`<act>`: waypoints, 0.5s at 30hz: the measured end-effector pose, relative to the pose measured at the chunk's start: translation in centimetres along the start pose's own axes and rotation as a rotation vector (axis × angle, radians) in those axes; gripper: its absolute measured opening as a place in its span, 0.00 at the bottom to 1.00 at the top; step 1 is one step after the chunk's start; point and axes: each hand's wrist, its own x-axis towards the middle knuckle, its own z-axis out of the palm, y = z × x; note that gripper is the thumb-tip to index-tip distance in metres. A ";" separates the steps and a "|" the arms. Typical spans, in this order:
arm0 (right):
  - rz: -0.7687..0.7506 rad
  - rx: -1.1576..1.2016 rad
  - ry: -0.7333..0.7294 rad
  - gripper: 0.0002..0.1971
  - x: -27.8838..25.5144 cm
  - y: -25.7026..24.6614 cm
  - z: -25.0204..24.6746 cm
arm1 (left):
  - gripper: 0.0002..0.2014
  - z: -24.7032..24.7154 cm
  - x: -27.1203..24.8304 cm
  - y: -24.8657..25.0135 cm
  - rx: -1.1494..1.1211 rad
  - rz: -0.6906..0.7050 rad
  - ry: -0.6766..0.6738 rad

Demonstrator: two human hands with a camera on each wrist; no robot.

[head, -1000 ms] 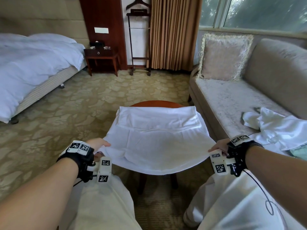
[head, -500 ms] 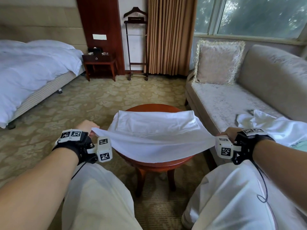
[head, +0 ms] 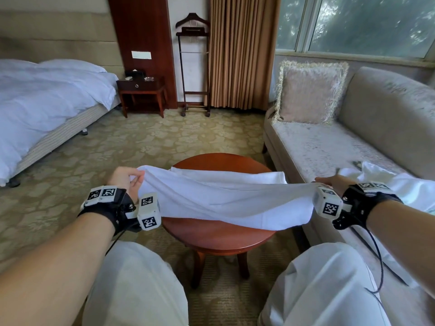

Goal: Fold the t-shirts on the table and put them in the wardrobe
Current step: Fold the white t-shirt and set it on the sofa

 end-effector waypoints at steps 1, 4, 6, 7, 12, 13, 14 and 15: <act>-0.001 0.035 -0.002 0.12 0.4 -0.2 0.3 | 0.12 0.2 0.9 -0.2 0.010 -0.036 -0.039; 0.052 0.177 -0.001 0.04 1.8 -0.5 0.7 | 0.06 0.6 2.6 -1.3 -0.072 -0.099 0.001; 0.089 0.131 -0.005 0.02 2.8 -0.6 1.0 | 0.04 1.0 3.8 -1.8 -0.059 -0.077 0.006; 0.092 0.082 -0.008 0.02 3.5 -0.6 1.2 | 0.05 1.2 4.4 -2.1 -0.033 -0.061 0.008; 0.131 -0.004 -0.060 0.09 6.7 -0.1 2.5 | 0.07 1.4 7.7 -1.9 0.254 0.026 0.081; 0.139 0.031 -0.082 0.09 7.3 0.1 2.8 | 0.06 1.4 8.1 -1.7 0.334 0.028 0.107; 0.153 0.058 -0.092 0.10 8.4 0.3 3.1 | 0.10 1.3 9.1 -1.7 0.415 0.029 0.116; 0.165 0.069 -0.085 0.11 9.2 0.3 3.3 | 0.16 1.2 10.0 -1.8 0.495 0.028 0.110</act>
